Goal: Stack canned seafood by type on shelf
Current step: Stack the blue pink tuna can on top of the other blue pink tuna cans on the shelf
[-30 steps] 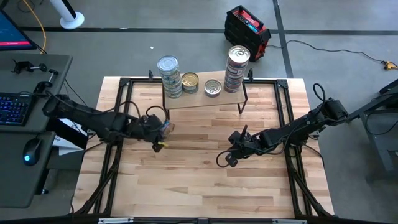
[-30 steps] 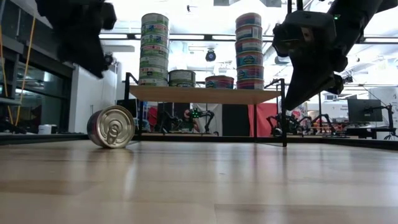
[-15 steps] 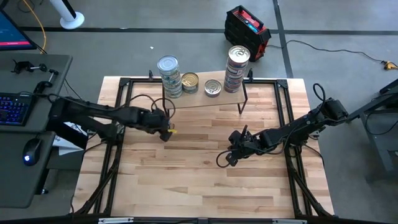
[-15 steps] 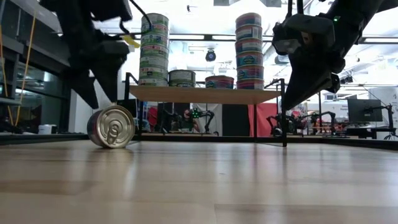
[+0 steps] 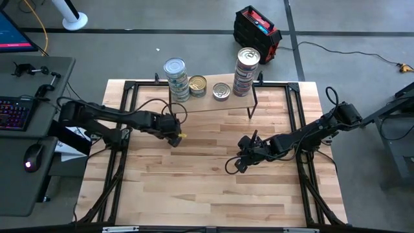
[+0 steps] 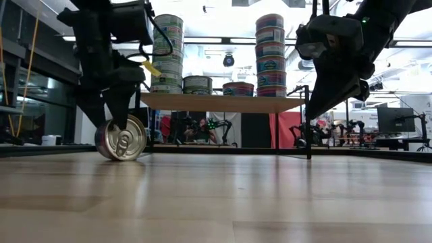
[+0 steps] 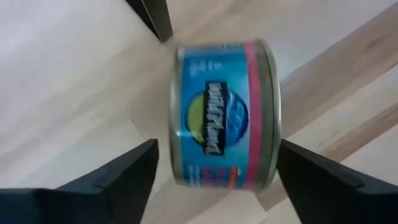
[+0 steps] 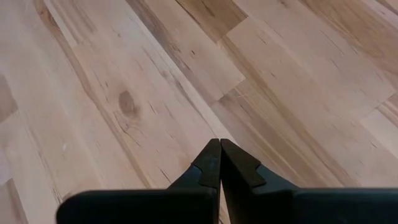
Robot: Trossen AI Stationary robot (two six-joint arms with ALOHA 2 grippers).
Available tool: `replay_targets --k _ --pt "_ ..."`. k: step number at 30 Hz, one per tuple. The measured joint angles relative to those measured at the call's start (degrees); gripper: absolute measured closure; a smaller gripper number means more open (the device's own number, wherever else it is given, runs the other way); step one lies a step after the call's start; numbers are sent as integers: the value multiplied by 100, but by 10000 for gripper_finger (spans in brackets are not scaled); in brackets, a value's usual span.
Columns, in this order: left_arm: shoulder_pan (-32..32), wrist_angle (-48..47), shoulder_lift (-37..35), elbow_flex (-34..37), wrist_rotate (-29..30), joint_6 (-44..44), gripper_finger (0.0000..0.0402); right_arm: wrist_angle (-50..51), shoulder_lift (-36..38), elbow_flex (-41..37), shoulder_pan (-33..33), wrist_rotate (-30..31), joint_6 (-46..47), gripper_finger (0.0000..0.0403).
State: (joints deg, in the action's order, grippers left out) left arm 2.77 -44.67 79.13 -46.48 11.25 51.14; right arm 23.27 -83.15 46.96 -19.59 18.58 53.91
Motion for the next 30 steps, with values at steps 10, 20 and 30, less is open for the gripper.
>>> replay_targets --k 10,20,30 --pt "-300 234 55 2 -518 327 230 -1 0 0 0 -16 2 403" --pt "-1778 2089 -526 2 -1122 -956 230 -1251 292 189 -538 -628 -932 403" --pt "-1762 2504 155 -934 -464 -2348 230 -1384 77 1583 -280 -490 -2773 368"
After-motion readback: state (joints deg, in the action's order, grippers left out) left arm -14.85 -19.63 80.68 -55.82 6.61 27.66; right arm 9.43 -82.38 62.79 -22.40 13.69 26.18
